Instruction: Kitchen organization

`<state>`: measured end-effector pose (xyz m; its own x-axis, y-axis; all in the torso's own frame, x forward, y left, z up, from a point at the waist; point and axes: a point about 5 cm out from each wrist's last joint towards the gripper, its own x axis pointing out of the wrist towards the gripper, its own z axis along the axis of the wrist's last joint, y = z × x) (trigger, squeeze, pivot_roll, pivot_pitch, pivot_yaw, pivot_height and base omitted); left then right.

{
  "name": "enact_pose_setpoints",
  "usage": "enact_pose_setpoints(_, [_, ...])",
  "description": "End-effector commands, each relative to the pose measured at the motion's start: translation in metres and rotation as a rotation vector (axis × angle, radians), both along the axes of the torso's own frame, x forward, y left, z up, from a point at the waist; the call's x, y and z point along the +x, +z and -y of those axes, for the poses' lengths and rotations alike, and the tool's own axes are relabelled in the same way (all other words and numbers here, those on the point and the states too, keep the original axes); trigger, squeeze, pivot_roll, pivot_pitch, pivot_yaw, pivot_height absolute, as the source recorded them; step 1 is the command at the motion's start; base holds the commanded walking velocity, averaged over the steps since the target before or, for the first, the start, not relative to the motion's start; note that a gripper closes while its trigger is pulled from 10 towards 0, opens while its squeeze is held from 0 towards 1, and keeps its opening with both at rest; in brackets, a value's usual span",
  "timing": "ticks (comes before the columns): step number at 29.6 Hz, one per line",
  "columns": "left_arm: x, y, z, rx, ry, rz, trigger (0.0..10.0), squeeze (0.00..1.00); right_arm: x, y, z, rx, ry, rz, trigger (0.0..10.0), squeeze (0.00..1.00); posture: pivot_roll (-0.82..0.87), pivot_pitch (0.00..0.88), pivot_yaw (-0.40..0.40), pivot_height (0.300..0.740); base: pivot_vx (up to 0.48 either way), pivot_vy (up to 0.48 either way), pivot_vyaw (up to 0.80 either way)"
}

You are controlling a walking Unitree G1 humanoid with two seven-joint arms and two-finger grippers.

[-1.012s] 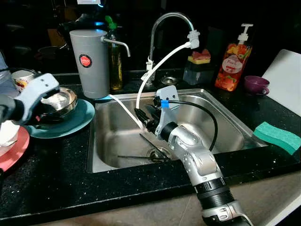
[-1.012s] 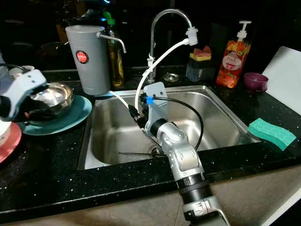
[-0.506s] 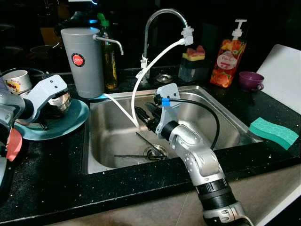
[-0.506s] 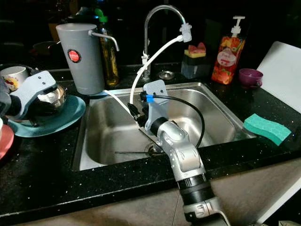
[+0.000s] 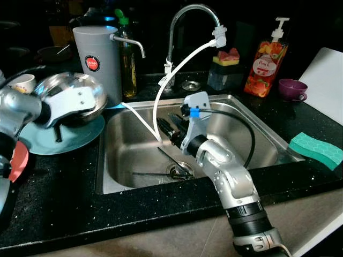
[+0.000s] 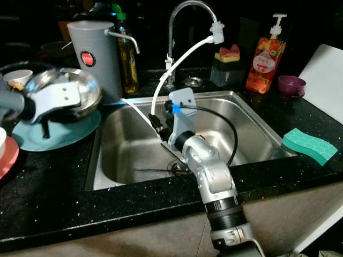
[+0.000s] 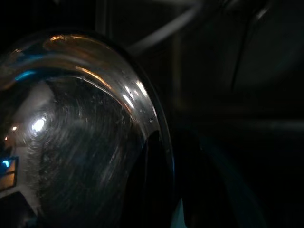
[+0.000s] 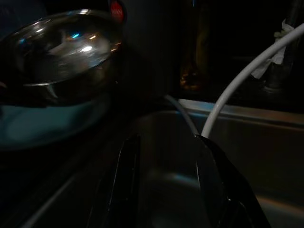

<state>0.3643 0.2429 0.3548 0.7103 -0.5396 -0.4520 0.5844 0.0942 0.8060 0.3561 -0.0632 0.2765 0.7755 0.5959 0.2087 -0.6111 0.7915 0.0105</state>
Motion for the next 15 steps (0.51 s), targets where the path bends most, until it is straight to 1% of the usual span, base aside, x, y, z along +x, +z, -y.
enact_pose_setpoints(1, [-0.007, 0.010, 0.014, 0.024, -0.118, 0.041, 10.0, 0.00, -0.002, 0.011, 0.001, 0.037, 0.039, 0.010, 10.0, 0.00, 0.18, 0.124, -0.050, 0.740, 0.000, 0.000, 0.00])
enact_pose_setpoints(2, [-0.012, 0.013, 0.023, 0.041, -0.188, 0.065, 10.0, 0.00, -0.003, 0.016, 0.001, 0.058, 0.072, 0.002, 10.0, 0.00, 0.18, 0.124, -0.050, 0.740, 0.000, 0.000, 0.00])
enact_pose_setpoints(3, [-0.012, 0.013, 0.023, 0.041, -0.188, 0.065, 10.0, 0.00, -0.003, 0.016, 0.001, 0.058, 0.072, 0.002, 10.0, 0.00, 0.18, 0.124, -0.050, 0.740, 0.000, 0.000, 0.00])
enact_pose_setpoints(4, [-0.018, 0.014, 0.034, 0.061, -0.277, 0.093, 10.0, 0.00, -0.004, 0.021, 0.003, 0.084, 0.104, -0.009, 10.0, 0.00, 0.17, 0.122, -0.055, 0.740, 0.000, 0.000, 0.00])
enact_pose_setpoints(5, [-0.018, 0.014, 0.034, 0.061, -0.277, 0.093, 10.0, 0.00, -0.004, 0.021, 0.003, 0.084, 0.104, -0.009, 10.0, 0.00, 0.17, 0.122, -0.055, 0.740, 0.000, 0.000, 0.00])
enact_pose_setpoints(6, [-0.022, 0.013, 0.043, 0.083, -0.349, 0.128, 10.0, 0.00, -0.003, 0.027, 0.006, 0.111, 0.127, -0.022, 10.0, 0.00, 0.16, 0.120, -0.054, 0.740, 0.000, 0.000, 0.00])
enact_pose_setpoints(7, [-0.025, 0.010, 0.048, 0.111, -0.397, 0.157, 10.0, 0.00, -0.003, 0.031, 0.009, 0.131, 0.140, -0.031, 10.0, 0.00, 0.16, 0.120, -0.054, 0.740, 0.000, 0.000, 0.00])
enact_pose_setpoints(8, [-0.025, 0.010, 0.048, 0.111, -0.397, 0.157, 10.0, 0.00, -0.003, 0.031, 0.009, 0.131, 0.140, -0.031, 10.0, 0.00, 0.16, 0.120, -0.054, 0.740, 0.000, 0.000, 0.00])
enact_pose_setpoints(10, [-0.028, 0.003, 0.056, 0.160, -0.459, 0.209, 10.0, 0.00, -0.002, 0.036, 0.015, 0.177, 0.158, -0.057, 10.0, 0.00, 0.16, 0.121, -0.054, 0.740, 0.000, 0.000, 0.00])
enact_pose_setpoints(11, [-0.028, 0.003, 0.056, 0.160, -0.459, 0.209, 10.0, 0.00, -0.002, 0.036, 0.015, 0.177, 0.158, -0.057, 10.0, 0.00, 0.16, 0.121, -0.054, 0.740, 0.000, 0.000, 0.00])
enact_pose_setpoints(14, [-0.029, -0.006, 0.071, 0.191, -0.531, 0.293, 10.0, 0.00, 0.000, 0.040, 0.020, 0.249, 0.176, -0.109, 10.0, 0.00, 0.15, 0.120, -0.052, 0.740, 0.000, 0.000, 0.00])
enact_pose_setpoints(15, [-0.029, -0.006, 0.071, 0.191, -0.531, 0.293, 10.0, 0.00, 0.000, 0.040, 0.020, 0.249, 0.176, -0.109, 10.0, 0.00, 0.15, 0.120, -0.052, 0.740, 0.000, 0.000, 0.00])
